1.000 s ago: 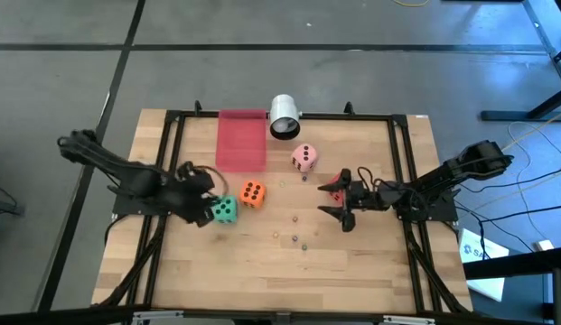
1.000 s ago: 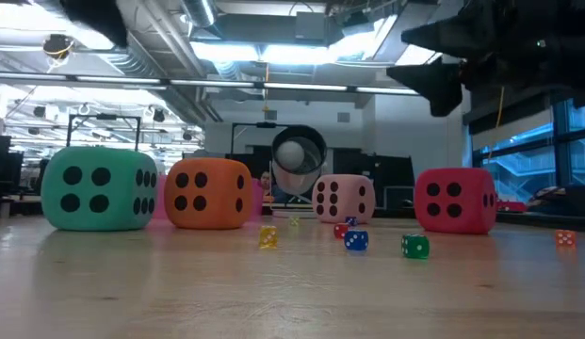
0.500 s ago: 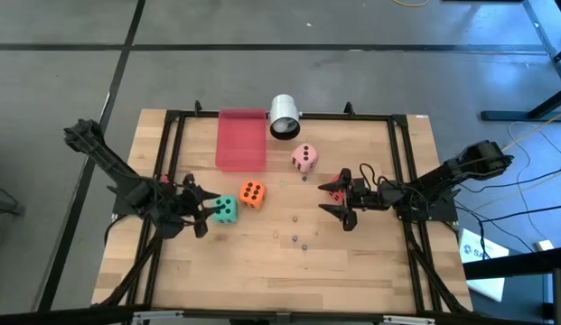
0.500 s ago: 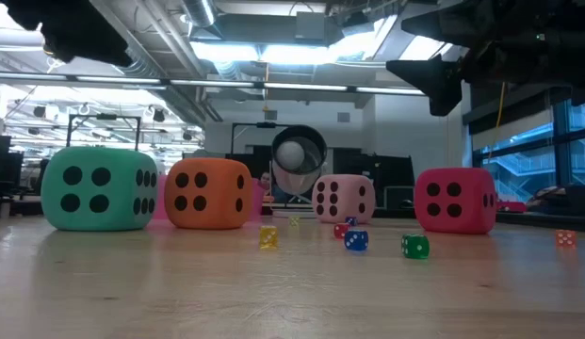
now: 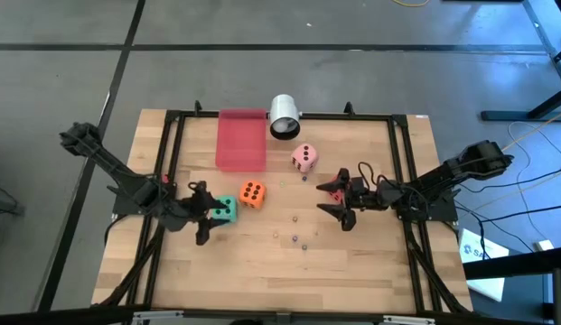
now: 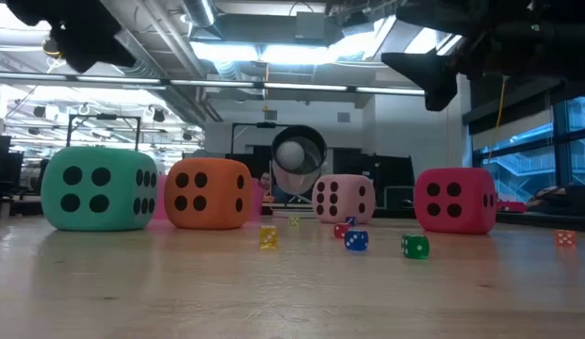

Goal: Pick & Place Dice
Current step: Put the big light blue dice into the red bin

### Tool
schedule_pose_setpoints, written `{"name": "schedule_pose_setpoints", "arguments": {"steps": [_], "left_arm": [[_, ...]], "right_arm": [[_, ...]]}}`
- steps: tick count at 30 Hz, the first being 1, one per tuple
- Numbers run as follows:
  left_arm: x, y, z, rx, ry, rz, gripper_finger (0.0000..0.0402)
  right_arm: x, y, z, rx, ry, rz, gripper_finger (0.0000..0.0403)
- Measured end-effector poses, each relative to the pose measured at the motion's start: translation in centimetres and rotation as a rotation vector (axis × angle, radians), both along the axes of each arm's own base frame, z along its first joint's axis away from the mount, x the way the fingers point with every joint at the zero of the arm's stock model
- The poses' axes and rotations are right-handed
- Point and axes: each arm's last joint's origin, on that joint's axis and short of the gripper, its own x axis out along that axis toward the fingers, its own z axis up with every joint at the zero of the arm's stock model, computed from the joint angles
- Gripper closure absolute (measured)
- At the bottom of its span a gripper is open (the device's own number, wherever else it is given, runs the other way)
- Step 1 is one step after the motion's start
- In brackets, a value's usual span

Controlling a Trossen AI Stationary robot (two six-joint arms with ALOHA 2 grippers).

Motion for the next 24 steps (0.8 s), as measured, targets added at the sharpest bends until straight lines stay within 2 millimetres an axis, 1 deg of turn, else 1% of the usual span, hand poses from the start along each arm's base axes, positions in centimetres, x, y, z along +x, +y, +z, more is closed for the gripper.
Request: {"name": "schedule_pose_setpoints", "arguments": {"steps": [3,5,8,11,14,17,20,24], "left_arm": [[0.8,-0.1,0.3,-0.107,0.029,-0.031,0.0184],[1.6,-0.5,0.5,-0.112,0.055,-0.045,0.0188],[3.0,-1.4,1.0,-0.041,0.127,-0.076,0.0196],[4.1,-2.1,1.2,0.046,0.308,-0.070,0.0205],[4.7,-2.6,1.4,0.115,0.486,-0.024,0.0211],[5.9,-3.4,1.6,0.149,0.565,-0.008,0.0213],[7.0,-4.2,1.2,0.176,0.634,-0.018,0.0211],[8.1,-4.9,-0.2,0.250,0.752,-0.015,0.0212]], "right_arm": [[0.0,0.0,-0.3,0.009,0.031,0.001,0.0103],[0.0,0.0,-0.5,0.013,0.054,0.002,0.0103],[0.0,0.0,-0.8,0.009,0.080,0.002,0.0103],[0.0,0.0,-1.0,0.003,0.101,0.001,0.0103],[0.0,0.0,-1.1,0.000,0.110,0.002,0.0103],[0.0,0.0,-1.2,-0.004,0.124,0.002,0.0103],[0.0,0.0,-1.5,-0.012,0.149,0.003,0.0103],[0.0,0.0,-1.7,-0.020,0.174,0.002,0.0103]]}}
